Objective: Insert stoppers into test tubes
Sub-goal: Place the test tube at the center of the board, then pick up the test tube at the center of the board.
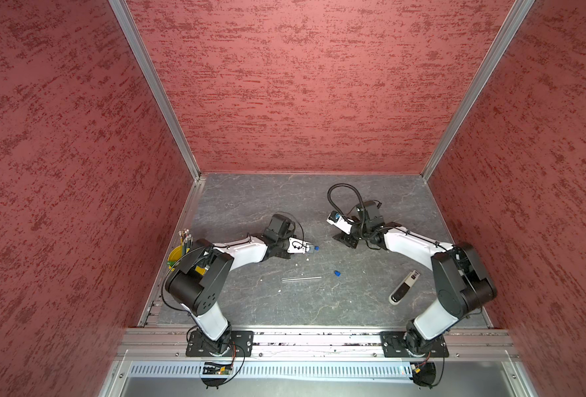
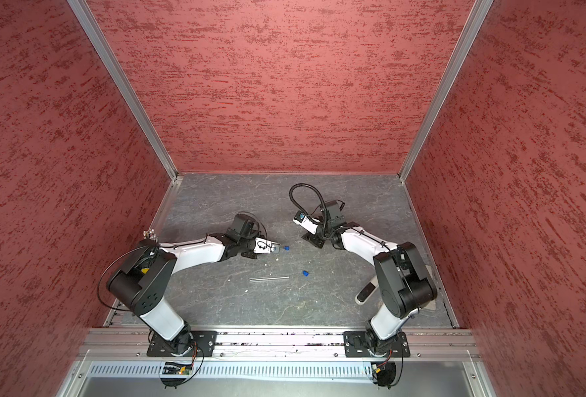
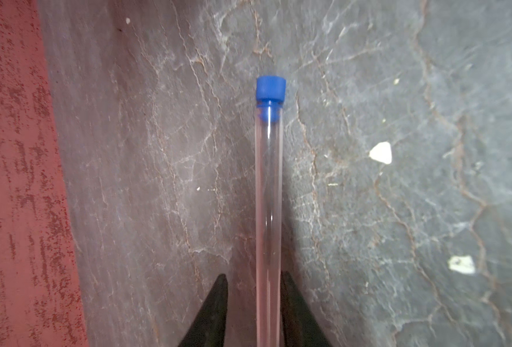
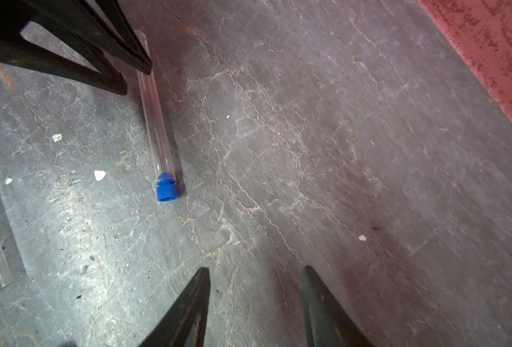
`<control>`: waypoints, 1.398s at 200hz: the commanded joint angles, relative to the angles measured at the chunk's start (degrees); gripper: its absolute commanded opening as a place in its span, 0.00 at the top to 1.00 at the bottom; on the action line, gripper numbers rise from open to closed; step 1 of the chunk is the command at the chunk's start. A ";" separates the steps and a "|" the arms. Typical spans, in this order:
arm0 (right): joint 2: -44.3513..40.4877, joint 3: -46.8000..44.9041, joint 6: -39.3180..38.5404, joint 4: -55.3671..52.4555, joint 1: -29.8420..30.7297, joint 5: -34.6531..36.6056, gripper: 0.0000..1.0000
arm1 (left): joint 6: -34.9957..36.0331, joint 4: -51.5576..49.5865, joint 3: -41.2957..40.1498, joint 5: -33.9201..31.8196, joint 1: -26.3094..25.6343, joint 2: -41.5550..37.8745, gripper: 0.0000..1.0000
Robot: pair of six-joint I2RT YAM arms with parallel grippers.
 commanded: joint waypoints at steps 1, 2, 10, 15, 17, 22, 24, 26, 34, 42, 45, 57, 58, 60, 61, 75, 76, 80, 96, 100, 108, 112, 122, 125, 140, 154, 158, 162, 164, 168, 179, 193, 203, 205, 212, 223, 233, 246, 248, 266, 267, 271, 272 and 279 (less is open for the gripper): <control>-2.56 -0.84 0.94 1.77 -0.36 -1.18 0.48 | -1.51 -3.76 0.31 -1.46 -1.16 -2.98 0.68; -2.63 -0.87 0.99 1.77 -0.40 -1.16 0.48 | -1.50 -3.93 0.29 -1.55 -1.21 -3.11 0.68; -3.09 -1.18 1.17 2.02 -0.36 -1.09 0.48 | -1.90 -4.97 0.19 -2.06 -1.74 -4.09 0.68; -3.35 -1.42 1.37 2.10 -0.36 -1.04 0.48 | -2.29 -5.70 0.15 -2.46 -2.11 -4.79 0.68; -3.50 -1.50 1.45 2.11 -0.36 -0.98 0.48 | -2.38 -6.08 0.10 -2.56 -2.26 -5.04 0.68; -3.78 -1.71 1.60 2.27 -0.37 -0.95 0.48 | -2.81 -6.92 0.01 -2.99 -2.62 -5.75 0.68; -3.83 -1.81 1.64 2.33 -0.40 -0.94 0.48 | -2.88 -7.26 -0.06 -3.17 -2.80 -5.96 0.68; -3.97 -1.90 1.71 2.37 -0.41 -0.93 0.48 | -3.09 -7.57 -0.14 -3.31 -2.94 -6.30 0.68; -4.50 -2.25 1.91 2.51 -0.36 -0.74 0.48 | -4.06 -8.70 -0.37 -3.89 -3.62 -7.47 0.68; -5.12 -2.69 2.00 2.80 -0.36 -0.64 0.48 | -4.76 -9.79 -0.67 -4.64 -4.52 -8.43 0.68; -5.28 -2.77 2.00 2.88 -0.43 -0.59 0.48 | -5.01 -10.19 -0.77 -4.87 -4.85 -8.95 0.68; -5.91 -3.09 2.00 2.84 -0.38 -0.30 0.48 | -6.38 -12.49 -0.88 -5.79 -6.24 -10.65 0.68; -5.97 -3.10 2.00 2.79 -0.37 -0.32 0.48 | -6.53 -12.73 -0.83 -5.90 -6.39 -10.72 0.68; -6.09 -3.04 2.00 2.75 -0.36 -0.30 0.48 | -6.78 -13.24 -0.86 -5.99 -6.62 -10.96 0.68; -6.15 -3.07 2.00 2.74 -0.40 -0.28 0.48 | -6.86 -13.50 -0.87 -6.05 -6.71 -11.10 0.68; -6.74 -3.15 2.17 2.73 -0.37 -0.38 0.48 | -8.90 -17.59 -0.41 -6.12 -8.31 -12.92 0.68; -6.78 -3.17 2.18 2.73 -0.37 -0.36 0.48 | -9.07 -17.83 -0.42 -6.11 -8.47 -13.09 0.68; -6.96 -3.24 2.18 2.88 -0.40 -0.40 0.48 | -9.78 -18.70 -0.44 -6.15 -8.92 -13.58 0.68; -7.38 -3.33 2.27 3.35 -0.44 -0.20 0.48 | -13.31 -22.48 -0.26 -6.99 -11.31 -15.40 0.69; -7.49 -3.29 2.27 3.35 -0.41 -0.11 0.48 | -14.25 -23.29 -0.26 -7.31 -11.92 -15.81 0.70; -7.61 -3.22 2.35 3.44 -0.40 0.05 0.48 | -16.00 -24.81 -0.40 -7.70 -13.19 -16.68 0.70; -7.62 -3.20 2.35 3.40 -0.37 0.15 0.48 | -16.75 -25.85 -0.43 -7.79 -13.73 -17.15 0.70; -7.79 -3.33 2.27 3.52 -0.36 0.20 0.48 | -18.93 -27.65 -0.51 -8.32 -15.37 -18.08 0.70; -7.85 -3.35 2.27 3.60 -0.36 0.26 0.48 | -19.67 -28.27 -0.46 -8.31 -15.83 -18.25 0.70; -8.18 -3.63 2.18 3.96 -0.36 0.22 0.48 | -22.96 -31.33 -0.20 -7.94 -17.72 -19.12 0.71; -8.44 -3.80 2.19 4.30 -0.38 0.18 0.48 | -26.25 -34.10 0.33 -7.10 -18.90 -19.25 0.71; -8.59 -3.84 2.20 4.36 -0.37 0.12 0.48 | -27.11 -34.60 0.44 -6.81 -19.12 -19.23 0.71; -8.60 -3.89 2.18 4.40 -0.39 0.05 0.48 | -27.86 -35.12 0.44 -6.59 -19.28 -19.16 0.71; -8.59 -3.90 2.18 4.40 -0.39 0.06 0.48 | -28.15 -35.25 0.44 -6.45 -19.38 -19.11 0.71; -8.68 -3.90 2.18 4.47 -0.44 0.05 0.48 | -28.79 -35.72 0.48 -6.18 -19.50 -19.07 0.71; -8.79 -4.02 2.11 4.58 -0.36 0.17 0.48 | -29.80 -36.00 0.15 -5.46 -19.75 -18.99 0.71; -8.92 -4.31 1.92 4.58 -0.43 0.52 0.48 | -30.25 -35.41 -0.72 -5.07 -19.88 -18.86 0.71; -9.03 -4.50 1.83 4.67 -0.51 0.69 0.48 | -30.19 -34.45 -1.39 -5.05 -19.78 -18.55 0.71; -9.05 -4.51 1.83 4.71 -0.57 0.66 0.48 | -30.05 -34.25 -1.49 -5.12 -19.79 -18.43 0.72; -9.10 -4.43 1.83 4.67 -0.70 0.65 0.48 | -29.76 -33.55 -1.96 -5.30 -19.80 -18.06 0.72; -9.01 -4.27 1.76 4.37 -0.86 0.58 0.48 | -29.56 -32.30 -2.39 -5.09 -19.55 -17.22 0.72; -9.04 -4.25 1.57 4.15 -0.96 0.73 0.48 | -29.57 -31.54 -2.51 -4.61 -19.07 -16.21 0.72; -9.14 -4.25 1.42 3.84 -1.02 1.03 0.48 | -29.70 -30.75 -2.40 -4.04 -18.29 -14.76 0.72; -9.17 -4.25 1.39 3.80 -1.05 1.03 0.48 | -29.75 -30.69 -2.42 -3.90 -18.19 -14.52 0.72; -9.46 -4.25 1.14 3.40 -1.46 1.23 0.48 | -29.78 -30.21 -2.03 -3.47 -17.31 -12.77 0.73; -9.47 -4.21 1.13 3.37 -1.44 1.28 0.48 | -29.74 -30.16 -2.02 -3.42 -17.28 -12.71 0.73; -9.44 -4.21 1.12 3.20 -1.50 1.30 0.48 | -29.69 -29.88 -2.14 -3.32 -17.18 -12.46 0.73; -9.50 -4.19 1.12 3.19 -1.54 1.31 0.48 | -29.70 -29.82 -2.12 -3.31 -17.08 -12.38 0.73; -9.47 -4.12 1.08 3.01 -1.62 1.49 0.48 | -29.60 -29.32 -2.25 -3.08 -16.78 -12.08 0.73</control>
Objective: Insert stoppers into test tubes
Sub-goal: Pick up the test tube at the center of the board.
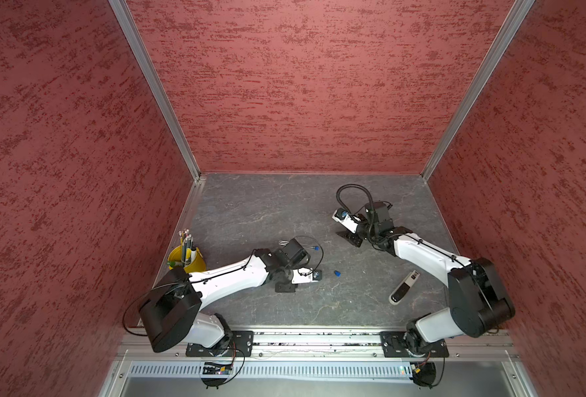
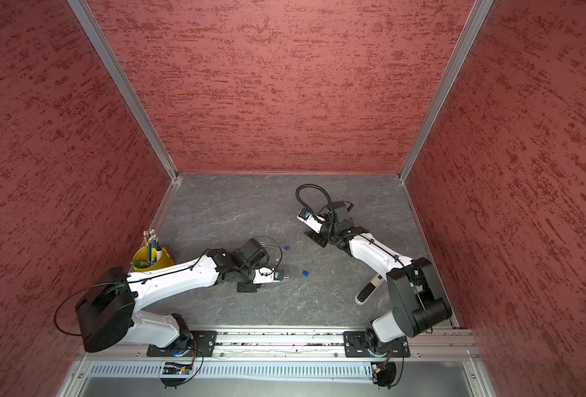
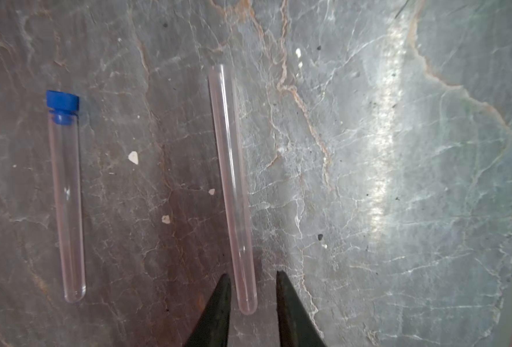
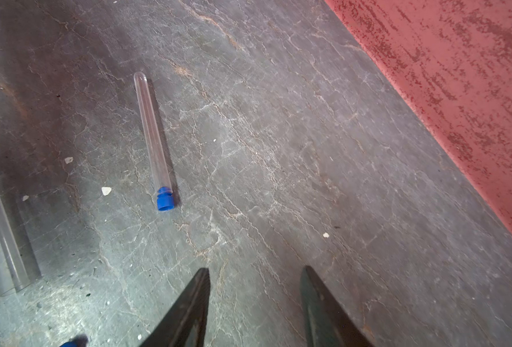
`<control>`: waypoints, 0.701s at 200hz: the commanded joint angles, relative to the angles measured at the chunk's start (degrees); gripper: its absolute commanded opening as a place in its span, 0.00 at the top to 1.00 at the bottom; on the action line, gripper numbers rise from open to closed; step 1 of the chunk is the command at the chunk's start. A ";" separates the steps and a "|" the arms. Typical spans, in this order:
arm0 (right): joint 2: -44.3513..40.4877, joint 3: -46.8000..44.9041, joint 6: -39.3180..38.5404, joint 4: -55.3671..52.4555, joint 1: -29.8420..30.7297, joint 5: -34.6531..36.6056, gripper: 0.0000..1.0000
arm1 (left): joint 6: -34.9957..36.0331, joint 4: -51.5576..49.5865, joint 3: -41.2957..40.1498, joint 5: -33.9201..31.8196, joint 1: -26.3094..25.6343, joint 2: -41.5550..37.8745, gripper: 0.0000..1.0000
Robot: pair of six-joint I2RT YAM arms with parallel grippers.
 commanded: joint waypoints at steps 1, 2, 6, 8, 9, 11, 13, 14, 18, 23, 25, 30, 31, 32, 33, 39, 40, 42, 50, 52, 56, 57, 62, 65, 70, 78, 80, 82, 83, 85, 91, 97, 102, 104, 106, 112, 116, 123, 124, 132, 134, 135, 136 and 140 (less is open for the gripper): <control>-1.64 -0.29 -0.41 -0.12 -0.68 0.97 0.48 | -0.50 2.44 -0.48 1.80 1.04 1.23 0.73; -1.62 -0.30 -0.42 -0.17 -0.70 0.99 0.48 | -0.44 2.48 -0.50 1.77 1.06 1.24 0.73; -1.60 -0.36 -0.40 -0.26 -0.65 1.05 0.48 | -0.40 2.82 -0.59 1.77 1.22 1.40 0.72; -1.64 -0.39 -0.42 -0.29 -0.67 1.09 0.48 | -0.34 2.97 -0.57 1.81 1.28 1.47 0.72; -1.62 -0.40 -0.43 -0.30 -0.69 1.06 0.48 | -0.27 3.06 -0.64 1.81 1.31 1.49 0.72; -1.65 -0.40 -0.43 -0.30 -0.75 1.07 0.48 | -0.15 3.16 -0.65 1.88 1.39 1.51 0.72; -1.61 -0.38 -0.39 -0.37 -0.72 1.03 0.48 | -0.12 3.21 -0.74 1.95 1.50 1.56 0.72; -1.65 -0.39 -0.39 -0.38 -0.76 1.09 0.48 | -0.07 3.26 -0.77 2.01 1.55 1.59 0.72; -1.60 -0.40 -0.51 -0.47 -0.73 1.12 0.48 | 0.03 3.47 -0.82 2.16 1.67 1.73 0.72; -1.60 -0.38 -0.52 -0.55 -0.78 1.11 0.48 | 0.13 3.70 -0.88 2.21 1.81 1.84 0.72; -1.67 -0.38 -0.52 -0.56 -0.77 1.15 0.48 | 0.14 3.83 -0.91 2.18 1.89 1.93 0.72; -1.61 -0.39 -0.57 -0.65 -0.86 1.24 0.48 | 0.15 4.08 -1.02 2.22 2.01 2.02 0.72; -1.65 -0.40 -0.59 -0.65 -0.83 1.26 0.48 | 0.15 4.14 -1.04 2.24 2.02 2.08 0.72; -1.67 -0.40 -0.55 -0.65 -0.86 1.27 0.48 | 0.11 4.17 -1.05 2.25 2.03 2.06 0.72; -1.63 -0.40 -0.58 -0.66 -0.83 1.28 0.48 | 0.13 4.18 -1.01 2.30 2.08 2.14 0.72; -1.58 -0.39 -0.60 -0.73 -0.80 1.36 0.48 | 0.23 4.19 -0.95 2.45 2.20 2.37 0.72; -1.54 -0.35 -0.61 -0.74 -0.85 1.32 0.48 | 0.24 4.20 -0.96 2.49 2.21 2.38 0.72; -1.54 -0.30 -0.58 -0.79 -0.86 1.36 0.48 | 0.19 4.20 -0.97 2.56 2.25 2.44 0.72; -1.49 -0.31 -0.60 -0.83 -0.80 1.39 0.48 | 0.17 4.20 -0.90 2.82 2.39 2.65 0.71; -1.46 -0.27 -0.61 -0.90 -0.87 1.38 0.48 | 0.20 4.24 -0.95 2.86 2.43 2.73 0.71; -1.37 -0.23 -0.61 -0.92 -0.82 1.40 0.48 | 0.18 4.20 -0.88 2.96 2.50 2.84 0.71; -1.35 -0.18 -0.65 -0.92 -0.85 1.47 0.48 | 0.16 4.20 -0.93 2.96 2.49 2.84 0.71; -1.34 -0.16 -0.61 -0.92 -0.80 1.54 0.48 | 0.15 4.27 -0.95 3.12 2.53 3.04 0.71; -1.27 -0.16 -0.54 -0.92 -0.83 1.55 0.48 | 0.17 4.28 -0.89 3.19 2.59 3.09 0.71; -1.26 -0.13 -0.60 -0.92 -0.86 1.52 0.48 | 0.21 4.41 -1.03 3.24 2.56 3.11 0.71; -1.20 -0.14 -0.58 -0.92 -0.89 1.50 0.48 | 0.14 4.58 -1.14 3.43 2.67 3.33 0.71; -1.17 -0.05 -0.60 -0.92 -0.93 1.49 0.48 | 0.15 4.60 -1.15 3.43 2.66 3.31 0.71; -1.16 -0.07 -0.60 -0.96 -0.88 1.49 0.48 | 0.13 4.63 -1.15 3.50 2.65 3.33 0.71; -1.16 -0.06 -0.60 -0.94 -0.88 1.47 0.48 | 0.14 4.67 -1.10 3.49 2.70 3.35 0.71; -1.18 -0.12 -0.56 -0.97 -0.93 1.53 0.48 | 0.08 4.69 -1.14 3.53 2.73 3.36 0.71; -1.10 -0.12 -0.69 -1.02 -0.89 1.51 0.48 | 0.02 4.75 -1.15 3.62 2.71 3.53 0.71; -1.10 -0.13 -0.66 -1.01 -0.94 1.59 0.48 | 0.06 4.87 -1.15 3.62 2.69 3.68 0.71; -1.12 -0.14 -0.64 -1.00 -0.89 1.63 0.48 | 0.02 4.92 -1.14 3.57 2.69 3.83 0.71; -1.11 -0.14 -0.57 -1.01 -0.91 1.63 0.48 | -0.04 4.97 -1.15 3.58 2.70 3.88 0.71; -1.15 -0.12 -0.57 -1.01 -0.89 1.61 0.48 | -0.09 4.92 -1.08 3.53 2.69 4.00 0.71; -1.10 -0.13 -0.63 -1.01 -0.89 1.71 0.48 | -0.16 4.99 -1.06 3.53 2.68 4.23 0.71; -1.16 -0.10 -0.66 -1.01 -0.89 1.72 0.48 | -0.20 5.07 -1.05 3.62 2.69 4.26 0.71; -1.19 -0.11 -0.62 -1.01 -0.94 1.70 0.48 | -0.20 5.24 -1.06 3.70 2.70 4.56 0.71; -1.17 -0.13 -0.61 -1.01 -0.91 1.62 0.48 | -0.20 5.20 -1.11 3.68 2.67 4.58 0.70; -1.17 -0.09 -0.61 -1.01 -0.89 1.69 0.48 | -0.31 5.40 -0.90 3.85 2.74 4.91 0.71; -1.19 -0.13 -0.61 -1.01 -0.89 1.71 0.48 | -0.29 5.42 -0.84 3.91 2.67 4.94 0.71; -1.17 -0.09 -0.61 -1.05 -0.89 1.67 0.48 | -0.29 5.38 -0.86 3.92 2.71 4.99 0.71; -1.17 -0.07 -0.61 -1.07 -0.89 1.65 0.48 | -0.29 5.40 -0.88 3.88 2.68 5.06 0.71; -1.21 -0.07 -0.61 -1.09 -0.89 1.67 0.48 | -0.43 5.36 -0.80 3.99 2.66 5.19 0.71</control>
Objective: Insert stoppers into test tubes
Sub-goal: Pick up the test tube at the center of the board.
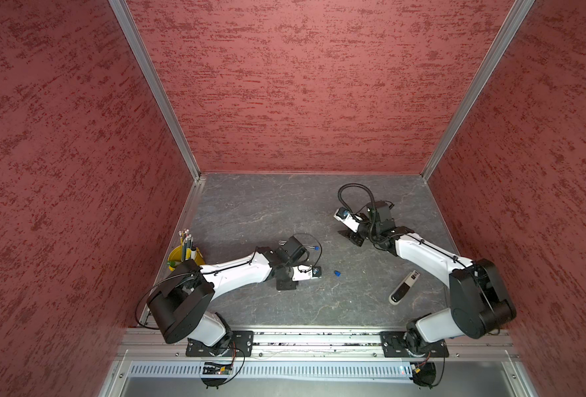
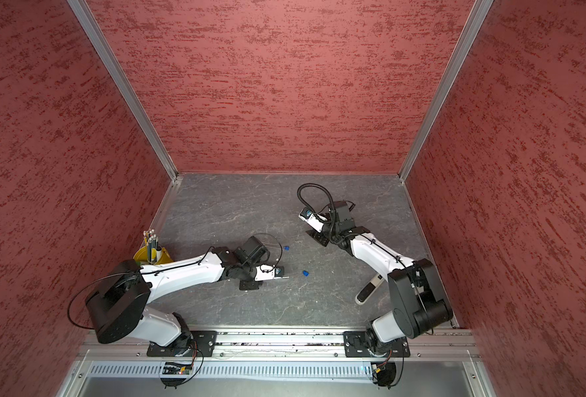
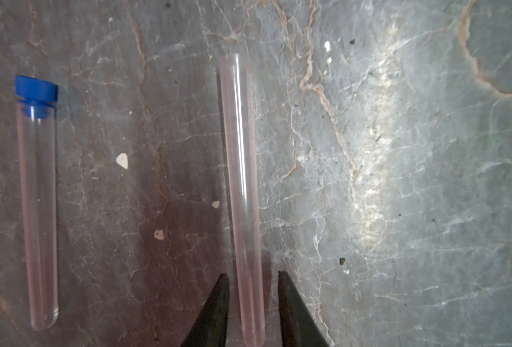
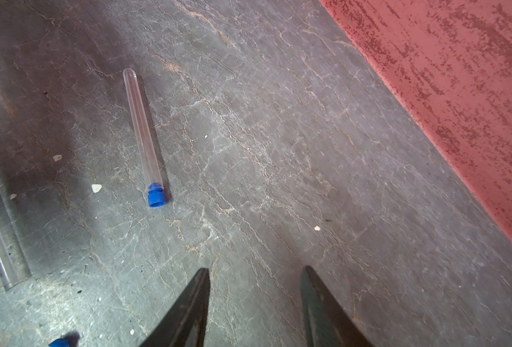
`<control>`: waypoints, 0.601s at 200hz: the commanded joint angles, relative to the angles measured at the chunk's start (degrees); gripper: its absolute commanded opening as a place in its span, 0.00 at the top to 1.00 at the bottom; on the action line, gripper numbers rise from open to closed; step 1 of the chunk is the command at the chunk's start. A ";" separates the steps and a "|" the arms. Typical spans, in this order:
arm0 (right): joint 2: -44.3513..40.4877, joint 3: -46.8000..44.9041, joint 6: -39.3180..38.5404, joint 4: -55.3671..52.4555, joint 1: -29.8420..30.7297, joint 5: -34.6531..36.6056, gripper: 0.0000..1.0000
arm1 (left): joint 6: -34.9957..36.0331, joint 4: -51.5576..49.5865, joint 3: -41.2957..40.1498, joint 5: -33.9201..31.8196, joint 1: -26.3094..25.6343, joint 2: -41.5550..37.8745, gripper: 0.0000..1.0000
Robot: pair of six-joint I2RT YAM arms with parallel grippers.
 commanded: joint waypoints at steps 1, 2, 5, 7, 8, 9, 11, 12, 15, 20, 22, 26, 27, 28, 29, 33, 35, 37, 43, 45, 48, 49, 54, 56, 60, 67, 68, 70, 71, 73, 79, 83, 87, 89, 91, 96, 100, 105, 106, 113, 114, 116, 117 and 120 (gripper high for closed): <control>-0.77 -0.06 -0.21 -0.77 -0.41 0.80 0.48 | -0.38 1.18 -0.10 1.36 0.34 1.31 0.71; -0.76 -0.10 -0.26 -0.77 -0.39 0.81 0.48 | -0.37 1.21 -0.08 1.28 0.31 1.34 0.71; -0.82 -0.13 -0.23 -0.77 -0.39 0.83 0.48 | -0.42 1.30 -0.13 1.25 0.32 1.55 0.70; -0.77 -0.14 -0.22 -0.77 -0.37 0.83 0.48 | -0.39 1.40 -0.05 1.28 0.34 1.61 0.71; -0.80 -0.14 -0.21 -0.77 -0.37 0.83 0.48 | -0.42 1.41 -0.10 1.19 0.36 1.62 0.71; -0.77 -0.14 -0.21 -0.77 -0.41 0.78 0.48 | -0.39 1.42 -0.03 1.15 0.32 1.62 0.71; -0.75 -0.14 -0.21 -0.77 -0.38 0.77 0.48 | -0.38 1.45 -0.05 1.19 0.34 1.74 0.71; -0.79 -0.14 -0.21 -0.77 -0.37 0.76 0.48 | -0.41 1.48 -0.01 1.15 0.32 1.77 0.71; -0.83 -0.13 -0.21 -0.81 -0.37 0.82 0.48 | -0.39 1.48 -0.05 1.08 0.30 1.87 0.70; -0.89 -0.22 -0.21 -0.77 -0.37 0.76 0.48 | -0.36 1.55 -0.01 1.04 0.37 2.03 0.71; -0.89 -0.23 -0.17 -0.77 -0.39 0.81 0.48 | -0.36 1.57 0.00 1.07 0.38 2.04 0.71; -0.94 -0.17 -0.16 -0.77 -0.48 0.76 0.48 | -0.35 1.62 0.07 1.08 0.33 2.13 0.71; -0.93 -0.20 -0.19 -0.77 -0.51 0.79 0.48 | -0.31 1.65 0.10 1.05 0.31 2.14 0.71; -0.93 -0.21 -0.15 -0.77 -0.48 0.77 0.48 | -0.33 1.67 0.11 1.08 0.34 2.19 0.71; -0.97 -0.26 -0.18 -0.77 -0.42 0.75 0.48 | -0.30 1.73 0.07 1.09 0.36 2.22 0.71; -0.93 -0.31 -0.21 -0.77 -0.37 0.82 0.48 | -0.33 1.81 0.04 1.10 0.34 2.26 0.71; -0.95 -0.31 -0.21 -0.77 -0.41 0.83 0.48 | -0.31 1.81 0.10 1.06 0.32 2.32 0.71; -0.93 -0.31 -0.21 -0.77 -0.42 0.78 0.48 | -0.28 1.90 0.12 1.03 0.34 2.33 0.71; -0.93 -0.39 -0.21 -0.77 -0.37 0.80 0.48 | -0.29 1.95 0.12 1.06 0.36 2.46 0.71; -0.99 -0.38 -0.21 -0.77 -0.41 0.82 0.48 | -0.27 1.98 0.12 1.07 0.37 2.54 0.71; -0.93 -0.40 -0.21 -0.83 -0.37 0.79 0.48 | -0.28 2.03 0.12 1.10 0.33 2.59 0.71; -0.93 -0.40 -0.21 -0.80 -0.41 0.81 0.48 | -0.32 2.04 0.12 1.11 0.36 2.59 0.71; -0.93 -0.40 -0.18 -0.77 -0.39 0.82 0.48 | -0.26 1.98 0.04 1.07 0.36 2.79 0.71; -0.92 -0.42 -0.20 -0.77 -0.46 0.80 0.48 | -0.31 2.09 0.03 1.08 0.35 2.84 0.71; -0.94 -0.38 -0.20 -0.77 -0.40 0.83 0.48 | -0.24 2.11 0.07 1.08 0.33 2.94 0.71; -0.98 -0.44 -0.21 -0.77 -0.49 0.84 0.48 | -0.18 2.15 0.12 0.98 0.29 3.16 0.71; -0.95 -0.42 -0.21 -0.77 -0.51 0.83 0.48 | -0.22 2.18 0.12 1.00 0.29 3.19 0.71; -0.97 -0.43 -0.21 -0.77 -0.47 0.85 0.48 | -0.19 2.17 0.08 1.02 0.36 3.20 0.71; -0.99 -0.42 -0.21 -0.77 -0.46 0.84 0.48 | -0.18 2.19 0.06 1.02 0.41 3.21 0.71; -0.98 -0.47 -0.21 -0.77 -0.45 0.83 0.48 | -0.18 2.21 0.11 0.98 0.36 3.28 0.71; -1.01 -0.44 -0.21 -0.77 -0.44 0.91 0.48 | -0.24 2.33 0.01 1.01 0.39 3.33 0.71; -1.04 -0.49 -0.17 -0.78 -0.51 0.91 0.48 | -0.18 2.46 -0.08 0.98 0.44 3.39 0.71; -1.09 -0.48 -0.19 -0.77 -0.46 0.91 0.48 | -0.18 2.56 -0.12 0.95 0.41 3.49 0.71; -1.03 -0.49 -0.18 -0.77 -0.52 0.91 0.48 | -0.16 2.63 -0.14 0.94 0.45 3.52 0.71; -1.08 -0.47 -0.16 -0.77 -0.47 0.89 0.48 | -0.17 2.65 -0.12 0.87 0.46 3.57 0.71; -1.14 -0.47 -0.17 -0.77 -0.47 0.96 0.48 | -0.18 2.64 -0.14 0.93 0.43 3.75 0.72; -1.18 -0.54 -0.19 -0.77 -0.45 0.85 0.48 | -0.10 2.62 -0.14 0.93 0.44 3.79 0.72; -1.18 -0.49 -0.21 -0.84 -0.49 0.90 0.48 | -0.14 2.72 -0.14 0.89 0.42 3.92 0.72; -1.14 -0.49 -0.21 -0.85 -0.47 0.91 0.48 | -0.16 2.73 -0.10 0.87 0.44 3.91 0.72; -1.11 -0.50 -0.12 -0.86 -0.47 0.91 0.48 | -0.16 2.73 -0.14 1.00 0.47 4.13 0.72; -1.10 -0.54 -0.08 -0.86 -0.46 0.87 0.48 | -0.13 2.69 -0.14 0.97 0.42 4.11 0.72; -1.14 -0.57 -0.11 -0.86 -0.45 0.88 0.48 | -0.14 2.71 -0.14 0.99 0.41 4.10 0.72; -1.12 -0.57 -0.12 -0.86 -0.45 0.90 0.48 | -0.21 2.73 -0.14 1.00 0.44 4.18 0.72; -1.16 -0.60 -0.12 -0.86 -0.46 0.87 0.48 | -0.19 2.71 -0.14 1.02 0.46 4.26 0.72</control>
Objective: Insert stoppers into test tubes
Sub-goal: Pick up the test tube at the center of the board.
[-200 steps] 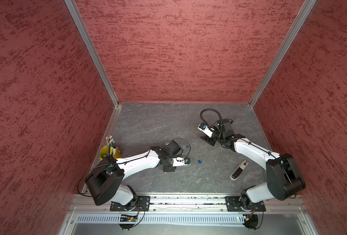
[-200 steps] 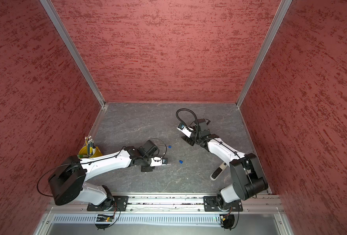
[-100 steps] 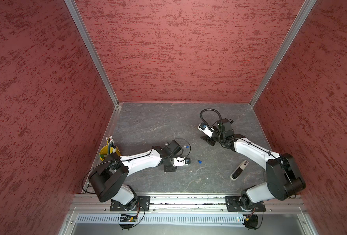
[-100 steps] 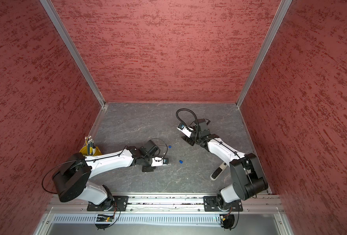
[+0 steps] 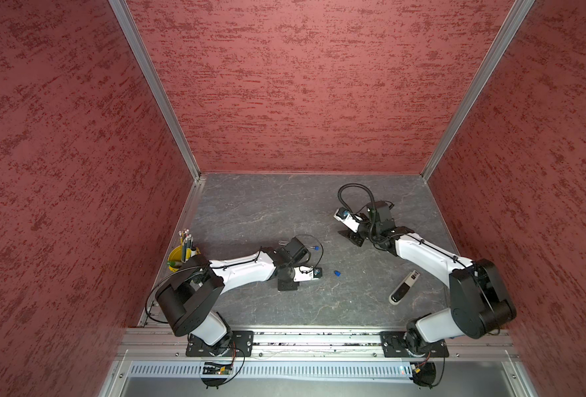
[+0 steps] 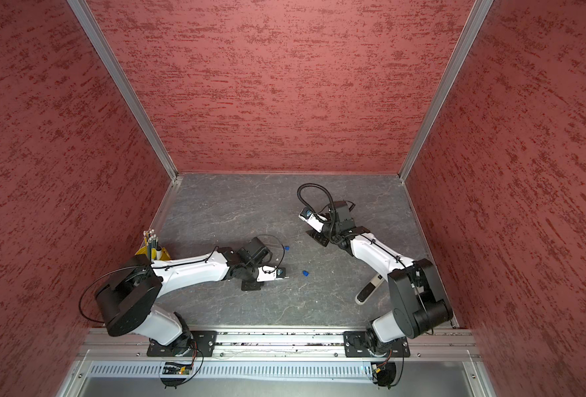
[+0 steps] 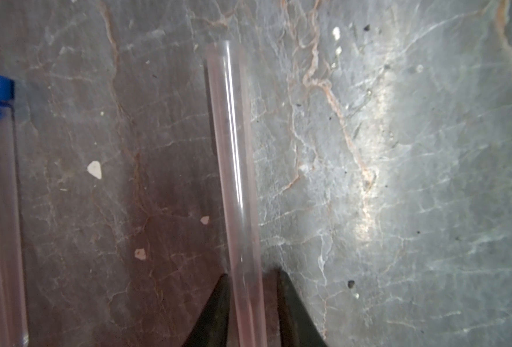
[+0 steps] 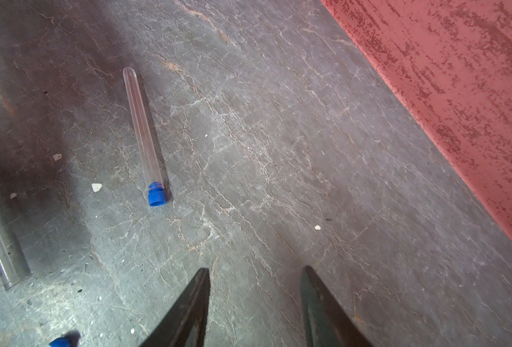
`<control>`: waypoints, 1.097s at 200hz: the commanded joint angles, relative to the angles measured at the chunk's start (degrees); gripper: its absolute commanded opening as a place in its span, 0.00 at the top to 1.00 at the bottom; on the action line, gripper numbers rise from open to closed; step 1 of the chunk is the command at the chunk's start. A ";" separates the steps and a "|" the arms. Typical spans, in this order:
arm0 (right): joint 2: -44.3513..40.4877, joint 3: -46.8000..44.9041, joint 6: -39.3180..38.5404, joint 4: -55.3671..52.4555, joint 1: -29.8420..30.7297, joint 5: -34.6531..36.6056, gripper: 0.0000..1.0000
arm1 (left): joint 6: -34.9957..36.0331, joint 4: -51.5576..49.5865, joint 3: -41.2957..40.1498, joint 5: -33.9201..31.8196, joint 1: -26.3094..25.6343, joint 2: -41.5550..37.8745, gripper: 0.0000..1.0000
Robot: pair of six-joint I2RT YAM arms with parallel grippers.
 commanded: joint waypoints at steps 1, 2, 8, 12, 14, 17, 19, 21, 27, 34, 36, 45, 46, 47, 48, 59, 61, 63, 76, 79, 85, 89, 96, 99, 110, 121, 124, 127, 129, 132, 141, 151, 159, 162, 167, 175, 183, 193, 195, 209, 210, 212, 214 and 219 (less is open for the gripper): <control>-1.15 -0.59 -0.12 -0.66 -0.50 0.78 0.48 | -0.16 0.78 -0.14 0.91 0.44 0.94 0.72; -1.11 -0.58 -0.08 -0.70 -0.48 0.77 0.48 | -0.16 0.81 -0.14 0.93 0.40 0.98 0.72; -1.14 -0.65 -0.20 -0.76 -0.52 0.93 0.48 | -0.16 0.81 -0.14 0.95 0.45 1.07 0.72; -1.16 -0.61 -0.21 -0.75 -0.51 0.94 0.49 | -0.16 0.79 -0.10 0.89 0.51 1.13 0.72; -1.14 -0.61 -0.21 -0.77 -0.51 0.94 0.48 | -0.20 0.76 -0.13 0.87 0.48 1.12 0.72; -1.12 -0.54 -0.21 -0.75 -0.51 1.00 0.48 | -0.23 0.73 -0.10 0.87 0.47 1.22 0.72; -1.09 -0.55 -0.21 -0.75 -0.53 0.98 0.48 | -0.17 0.75 -0.04 0.87 0.49 1.32 0.72; -1.12 -0.50 -0.21 -0.75 -0.47 1.01 0.48 | -0.12 0.69 -0.05 0.82 0.52 1.30 0.72; -1.21 -0.60 -0.21 -0.77 -0.52 0.97 0.49 | -0.15 0.68 0.03 0.78 0.45 1.40 0.73; -1.16 -0.65 -0.16 -0.76 -0.52 0.98 0.49 | -0.14 0.69 -0.09 0.77 0.56 1.48 0.73; -1.23 -0.60 -0.20 -0.79 -0.54 0.95 0.49 | -0.11 0.67 -0.06 0.75 0.54 1.47 0.73; -1.25 -0.65 -0.21 -0.82 -0.50 1.02 0.49 | -0.13 0.69 -0.08 0.78 0.60 1.57 0.74; -1.25 -0.66 -0.21 -0.83 -0.48 1.02 0.49 | -0.15 0.72 -0.06 0.82 0.61 1.56 0.74; -1.29 -0.66 -0.17 -0.83 -0.46 0.98 0.49 | -0.15 0.74 -0.10 0.80 0.57 1.56 0.74; -1.27 -0.62 -0.15 -0.83 -0.46 1.00 0.49 | -0.11 0.70 -0.08 0.79 0.55 1.56 0.74; -1.30 -0.75 -0.21 -0.83 -0.47 1.02 0.49 | -0.12 0.64 -0.13 0.87 0.62 1.65 0.75; -1.31 -0.69 -0.21 -0.83 -0.52 1.09 0.49 | -0.12 0.71 -0.05 0.85 0.69 1.63 0.75; -1.27 -0.69 -0.21 -0.83 -0.47 1.11 0.49 | -0.08 0.70 -0.12 0.84 0.64 1.64 0.75; -1.36 -0.75 -0.19 -0.90 -0.47 1.11 0.49 | -0.12 0.67 -0.14 0.89 0.65 1.56 0.76; -1.42 -0.75 -0.16 -0.92 -0.49 1.11 0.49 | -0.11 0.67 -0.10 0.87 0.71 1.56 0.76; -1.43 -0.75 -0.12 -0.92 -0.50 1.11 0.49 | -0.09 0.67 -0.12 0.78 0.74 1.48 0.77; -1.48 -0.75 -0.15 -0.92 -0.46 1.07 0.49 | -0.10 0.60 -0.09 0.70 0.79 1.40 0.77; -1.44 -0.79 -0.21 -0.92 -0.46 1.09 0.49 | 0.08 0.57 -0.14 0.62 0.78 1.29 0.77; -1.47 -0.84 -0.18 -0.92 -0.49 1.10 0.49 | 0.10 0.51 -0.14 0.50 0.76 1.15 0.77; -1.58 -0.84 -0.20 -1.02 -0.46 1.04 0.49 | 0.21 0.58 -0.20 0.15 0.82 0.88 0.78; -1.58 -0.87 -0.21 -1.12 -0.45 1.02 0.49 | 0.52 0.59 -0.23 -0.21 0.92 0.67 0.78; -1.60 -0.89 -0.21 -1.10 -0.47 1.01 0.49 | 0.54 0.53 -0.23 -0.31 0.89 0.59 0.78; -1.69 -0.98 -0.21 -1.10 -0.47 1.02 0.49 | 0.62 0.57 -0.23 -0.39 0.88 0.49 0.79; -1.69 -1.05 -0.21 -1.10 -0.50 1.02 0.49 | 0.72 0.49 -0.23 -0.39 0.88 0.46 0.79; -1.73 -1.10 -0.20 -1.10 -0.46 1.02 0.49 | 0.84 0.43 -0.23 -0.44 0.93 0.48 0.79; -1.77 -1.34 -0.29 -1.10 -0.49 1.06 0.49 | 1.03 0.41 -0.23 -0.71 0.89 0.33 0.79; -1.69 -1.54 -0.43 -1.26 -0.50 1.04 0.49 | 1.35 0.51 -0.21 -1.01 0.90 0.11 0.79; -1.75 -1.71 -0.39 -1.43 -0.53 1.20 0.49 | 1.50 0.65 -0.27 -1.23 0.89 -0.02 0.80; -1.74 -1.72 -0.39 -1.63 -0.48 1.13 0.49 | 1.66 0.63 -0.27 -1.36 0.84 -0.12 0.80; -1.75 -1.77 -0.37 -1.96 -0.50 0.98 0.49 | 1.76 0.66 -0.23 -1.54 0.91 -0.20 0.80; -1.72 -1.76 -0.17 -2.52 -0.44 0.96 0.49 | 2.01 0.72 -0.30 -1.58 0.94 -0.43 0.80; -3.39 -1.91 0.21 -2.92 -0.49 0.89 0.49 | 2.31 0.68 -0.30 -1.70 0.88 -0.61 0.80; -3.70 -2.20 0.98 -3.67 -0.45 0.36 0.49 | 2.54 0.67 -0.23 -1.81 0.89 -0.70 0.80; -3.82 -2.19 1.23 -3.83 -0.39 0.18 0.49 | 2.63 0.69 -0.32 -1.91 0.88 -0.65 0.80; -4.76 -2.92 3.26 -4.60 -0.29 -0.80 0.49 | 2.75 0.81 -0.49 -1.99 1.02 -0.97 0.80; -4.85 -3.02 3.42 -4.65 -0.28 -0.85 0.49 | 2.84 0.83 -0.54 -2.01 1.04 -0.98 0.80; -5.03 -3.10 3.60 -4.69 -0.32 -0.94 0.49 | 2.90 0.91 -0.53 -2.03 0.99 -0.99 0.80; -5.21 -3.30 3.64 -4.76 -0.24 -1.05 0.49 | 2.85 0.97 -0.57 -2.10 0.98 -1.03 0.80; -5.78 -3.88 5.71 -4.87 -0.07 -1.30 0.49 | 2.90 1.23 -0.74 -2.21 1.03 -1.11 0.80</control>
